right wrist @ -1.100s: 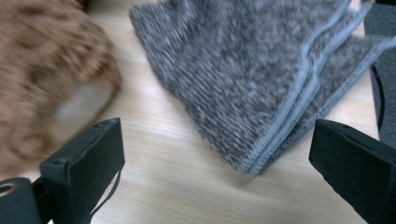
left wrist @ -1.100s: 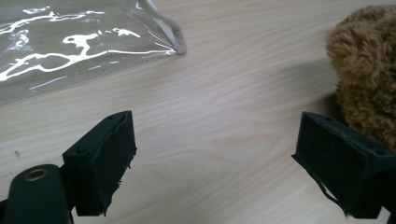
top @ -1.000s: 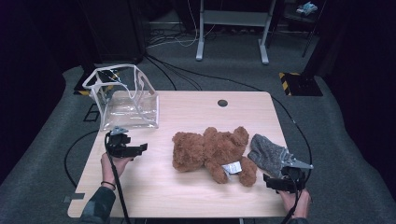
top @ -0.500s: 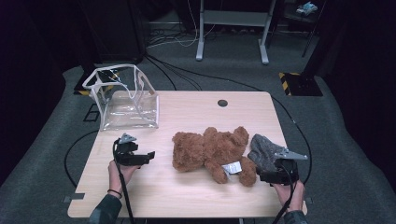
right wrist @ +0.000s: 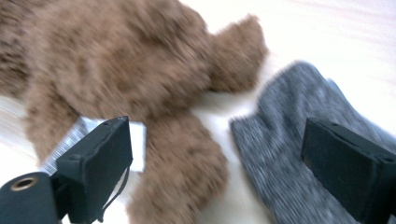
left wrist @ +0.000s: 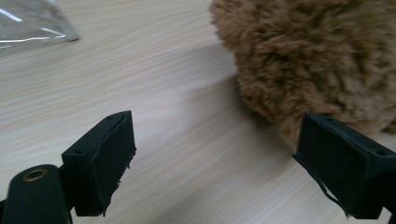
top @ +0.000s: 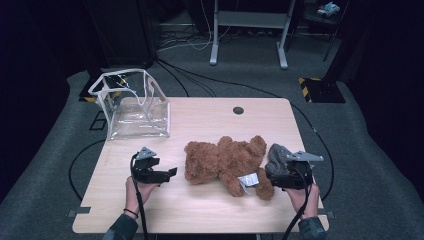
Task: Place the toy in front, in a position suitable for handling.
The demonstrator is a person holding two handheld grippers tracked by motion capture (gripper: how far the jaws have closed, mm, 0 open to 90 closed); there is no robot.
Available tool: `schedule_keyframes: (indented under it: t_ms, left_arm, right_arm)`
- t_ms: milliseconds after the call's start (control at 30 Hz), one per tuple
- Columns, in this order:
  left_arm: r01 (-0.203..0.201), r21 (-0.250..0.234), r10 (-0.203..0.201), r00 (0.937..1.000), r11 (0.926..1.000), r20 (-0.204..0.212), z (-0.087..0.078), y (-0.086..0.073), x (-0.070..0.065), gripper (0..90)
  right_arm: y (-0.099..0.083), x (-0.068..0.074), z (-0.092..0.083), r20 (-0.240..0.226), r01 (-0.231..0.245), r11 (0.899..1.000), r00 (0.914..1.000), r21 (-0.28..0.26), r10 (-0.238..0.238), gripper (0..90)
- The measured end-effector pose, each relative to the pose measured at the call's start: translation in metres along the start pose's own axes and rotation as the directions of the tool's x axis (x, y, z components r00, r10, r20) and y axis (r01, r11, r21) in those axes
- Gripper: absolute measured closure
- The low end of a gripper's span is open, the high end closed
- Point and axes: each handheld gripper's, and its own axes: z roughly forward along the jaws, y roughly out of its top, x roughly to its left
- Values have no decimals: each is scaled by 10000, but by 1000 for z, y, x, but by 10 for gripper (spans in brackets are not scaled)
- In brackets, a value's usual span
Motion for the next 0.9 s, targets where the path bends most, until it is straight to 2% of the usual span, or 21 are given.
schedule_keyframes:
  t_ms: [67, 167, 200, 267, 367, 400, 533, 567, 600, 633, 667, 700, 733, 800, 833, 867, 900]
  left_arm:
    - [-169, 31, 168, 9997, 9999, 163, 2, 1, -9, 109]
    - [-403, 38, 400, 9982, 9992, 435, 7, 1, -19, 106]
    - [-408, 25, 405, 9965, 9992, 736, 12, 1, -24, 110]
    - [-490, 89, 481, 9956, 9988, 798, 15, 1, -26, 110]
    - [-757, 51, 747, 9917, 9971, 1045, 19, 1, -34, 118]
    - [-680, -5, 676, 9911, 9977, 1143, 20, 0, -37, 118]
    - [-963, 43, 950, 9873, 9953, 1270, 26, -2, -45, 146]
    - [-1138, 18, 1127, 9854, 9935, 1277, 28, -2, -45, 168]
    - [-1026, 4, 1016, 9856, 9947, 1354, 29, -3, -46, 168]
    - [-1074, -32, 1069, 9853, 9942, 1332, 32, -4, -47, 185]
    - [-1130, 17, 1118, 9852, 9936, 1296, 35, -6, -47, 224]
    - [-1116, -90, 1117, 9840, 9937, 1391, 38, -8, -49, 254]
    - [-1075, -76, 1076, 9855, 9942, 1312, 40, -9, -51, 268]
    - [-1024, -65, 1023, 9838, 9947, 1471, 41, -10, -52, 341]
    - [-1054, -145, 1064, 9837, 9943, 1451, 42, -10, -52, 341]
    - [-1000, -128, 1008, 9843, 9949, 1446, 43, -11, -54, 370]
    - [-1079, -171, 1093, 9823, 9940, 1518, 43, -10, -54, 409]
  right_arm:
    - [15, 10, 4, -69, 351, 9993, 9994, -91, -352, 90]
    - [25, 16, 9, -159, 530, 9984, 9985, -170, -533, 97]
    - [33, 20, 13, -203, 707, 9973, 9973, -177, -710, 107]
    - [36, 22, 15, -219, 741, 9970, 9970, -209, -746, 112]
    - [54, 30, 25, -293, 899, 9959, 9955, -132, -903, 140]
    - [54, 30, 25, -293, 899, 9959, 9955, -132, -903, 140]
    - [65, 35, 34, -178, 824, 9966, 9964, -75, -825, 188]
    - [69, 36, 40, -192, 972, 9953, 9951, 47, -971, 229]
    - [69, 36, 40, -192, 972, 9953, 9951, 47, -971, 229]
    - [70, 36, 42, -109, 955, 9954, 9954, 111, -954, 247]
    - [72, 36, 51, -191, 901, 9951, 9958, 397, -894, 286]
    - [73, 34, 54, -175, 1026, 9937, 9946, 450, -1019, 302]
    - [73, 34, 57, -129, 931, 9938, 9956, 600, -925, 339]
    - [72, 33, 59, -249, 938, 9933, 9954, 679, -923, 360]
    - [72, 31, 62, -266, 911, 9929, 9956, 762, -893, 399]
    - [72, 30, 63, -364, 861, 9930, 9958, 805, -834, 455]
    - [71, 30, 64, -563, 668, 9941, 9965, 850, -621, 530]
